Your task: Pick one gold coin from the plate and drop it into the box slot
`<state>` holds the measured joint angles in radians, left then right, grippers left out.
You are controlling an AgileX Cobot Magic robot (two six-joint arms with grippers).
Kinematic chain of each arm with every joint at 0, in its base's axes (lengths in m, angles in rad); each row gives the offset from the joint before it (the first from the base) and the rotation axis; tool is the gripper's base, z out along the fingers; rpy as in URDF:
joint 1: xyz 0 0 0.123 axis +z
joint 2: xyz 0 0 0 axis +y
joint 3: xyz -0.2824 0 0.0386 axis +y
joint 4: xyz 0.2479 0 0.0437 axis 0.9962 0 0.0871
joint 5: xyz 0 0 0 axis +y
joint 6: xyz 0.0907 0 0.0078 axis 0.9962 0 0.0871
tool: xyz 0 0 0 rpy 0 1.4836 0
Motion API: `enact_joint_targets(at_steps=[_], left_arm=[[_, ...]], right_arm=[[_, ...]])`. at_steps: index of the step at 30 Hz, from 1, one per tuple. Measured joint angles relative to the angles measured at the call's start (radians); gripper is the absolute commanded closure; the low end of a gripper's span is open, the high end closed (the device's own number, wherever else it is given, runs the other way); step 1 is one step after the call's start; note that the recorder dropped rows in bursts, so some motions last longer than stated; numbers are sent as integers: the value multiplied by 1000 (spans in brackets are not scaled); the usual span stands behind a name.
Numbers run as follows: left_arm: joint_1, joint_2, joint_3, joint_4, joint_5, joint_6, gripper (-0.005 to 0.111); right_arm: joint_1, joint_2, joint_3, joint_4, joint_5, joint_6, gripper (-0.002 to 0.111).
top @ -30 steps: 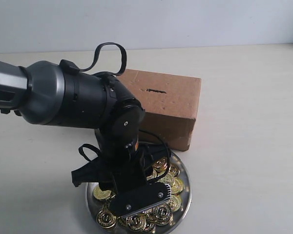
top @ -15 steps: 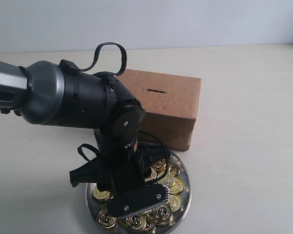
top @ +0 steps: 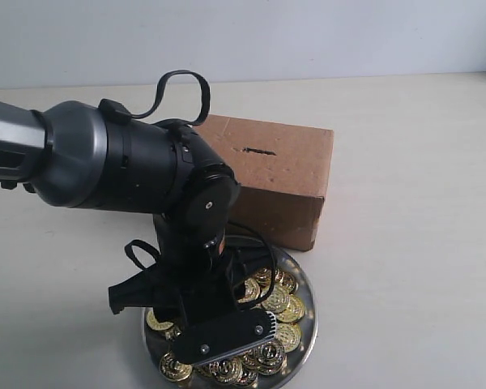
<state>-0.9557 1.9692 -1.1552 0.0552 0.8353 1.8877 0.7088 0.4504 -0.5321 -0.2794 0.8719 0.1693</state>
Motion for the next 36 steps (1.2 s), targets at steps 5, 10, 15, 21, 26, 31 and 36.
enact_joint_targets(at_steps=[5, 10, 15, 21, 26, 31, 36], left_arm=[[0, 0, 0, 8, 2, -3, 57], [0, 0, 0, 11, 2, -3, 57], [0, 0, -11, 14, 0, -3, 57], [0, 0, -52, 16, -8, -3, 57], [0, 3, -54, 16, -8, -3, 57], [0, 17, -54, 16, -4, -1, 57], [0, 20, -54, 16, 9, -1, 57]], right_arm=[[0, 0, 0, 0, 0, 0, 108], [0, 0, 0, 0, 0, 0, 108], [0, 0, 0, 0, 0, 0, 108], [0, 0, 0, 0, 0, 0, 108], [0, 0, 0, 0, 0, 0, 108], [0, 0, 0, 0, 0, 0, 108], [0, 0, 0, 0, 0, 0, 108]])
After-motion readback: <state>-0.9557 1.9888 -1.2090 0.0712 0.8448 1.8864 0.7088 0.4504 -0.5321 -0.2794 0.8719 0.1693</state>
